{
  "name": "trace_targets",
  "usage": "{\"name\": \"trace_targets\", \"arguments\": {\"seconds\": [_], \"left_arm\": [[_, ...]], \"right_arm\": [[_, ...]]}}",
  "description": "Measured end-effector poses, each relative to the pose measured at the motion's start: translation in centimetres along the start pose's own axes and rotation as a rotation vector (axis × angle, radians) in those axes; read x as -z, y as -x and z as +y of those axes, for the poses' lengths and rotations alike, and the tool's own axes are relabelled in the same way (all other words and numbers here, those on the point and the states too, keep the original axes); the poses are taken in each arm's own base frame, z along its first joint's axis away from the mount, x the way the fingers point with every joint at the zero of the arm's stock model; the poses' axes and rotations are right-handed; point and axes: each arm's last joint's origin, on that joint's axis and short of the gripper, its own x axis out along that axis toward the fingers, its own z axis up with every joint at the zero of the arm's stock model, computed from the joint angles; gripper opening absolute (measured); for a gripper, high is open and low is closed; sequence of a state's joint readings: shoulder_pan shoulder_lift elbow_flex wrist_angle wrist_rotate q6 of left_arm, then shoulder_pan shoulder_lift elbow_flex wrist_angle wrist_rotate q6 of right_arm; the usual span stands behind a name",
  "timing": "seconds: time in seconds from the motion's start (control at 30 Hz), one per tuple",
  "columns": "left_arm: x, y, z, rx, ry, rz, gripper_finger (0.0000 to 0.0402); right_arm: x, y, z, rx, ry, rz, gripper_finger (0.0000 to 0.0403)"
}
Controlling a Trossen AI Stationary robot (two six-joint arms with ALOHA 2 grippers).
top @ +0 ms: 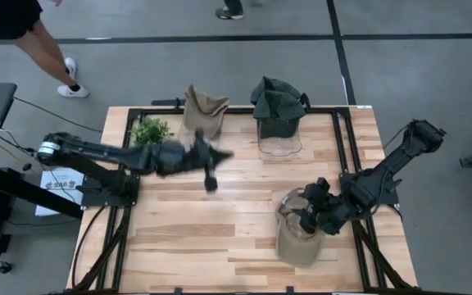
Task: Pick & Place hat
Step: Put the brown cap into the left transparent bin
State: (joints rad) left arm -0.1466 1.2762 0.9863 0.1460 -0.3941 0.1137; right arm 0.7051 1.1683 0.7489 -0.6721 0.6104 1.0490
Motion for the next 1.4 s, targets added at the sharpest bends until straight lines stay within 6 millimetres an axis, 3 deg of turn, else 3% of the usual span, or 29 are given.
{"name": "trace_targets", "arguments": {"seconds": [0.23, 0.43, 0.6, 0.83, 1.07, 1.23, 1.4], "left_arm": [[3.8, -0.5, -8.8, 0.021, 0.013, 0.123, 0.0006], [7.1, -1.9, -12.3, 0.062, 0.069, 0.182, 0.0006], [8.4, -2.6, -12.9, 0.080, 0.095, 0.214, 0.0006], [8.2, -2.7, -13.0, 0.098, 0.114, 0.199, 0.0006], [8.2, -2.7, -13.0, 0.104, 0.120, 0.195, 0.0006], [7.9, -2.7, -13.3, 0.211, 0.134, 0.185, 0.0006], [7.9, -2.7, -13.4, 0.229, 0.135, 0.181, 0.0006]], "right_arm": [[3.6, 0.4, 2.7, -0.103, -0.120, 0.099, 0.0276], [7.2, 0.6, 4.4, -0.119, -0.344, 0.172, 0.0276], [9.2, 1.3, 5.1, -0.118, -0.532, 0.270, 0.0276], [9.0, 3.2, 6.7, -0.148, -0.617, 0.315, 0.0276], [10.2, 2.3, 7.5, -0.064, -0.673, 0.354, 0.0276], [11.6, 1.4, 7.8, -0.008, -0.692, 0.385, 0.0276], [11.5, 1.6, 8.8, -0.043, -0.719, 0.400, 0.0276]]}}
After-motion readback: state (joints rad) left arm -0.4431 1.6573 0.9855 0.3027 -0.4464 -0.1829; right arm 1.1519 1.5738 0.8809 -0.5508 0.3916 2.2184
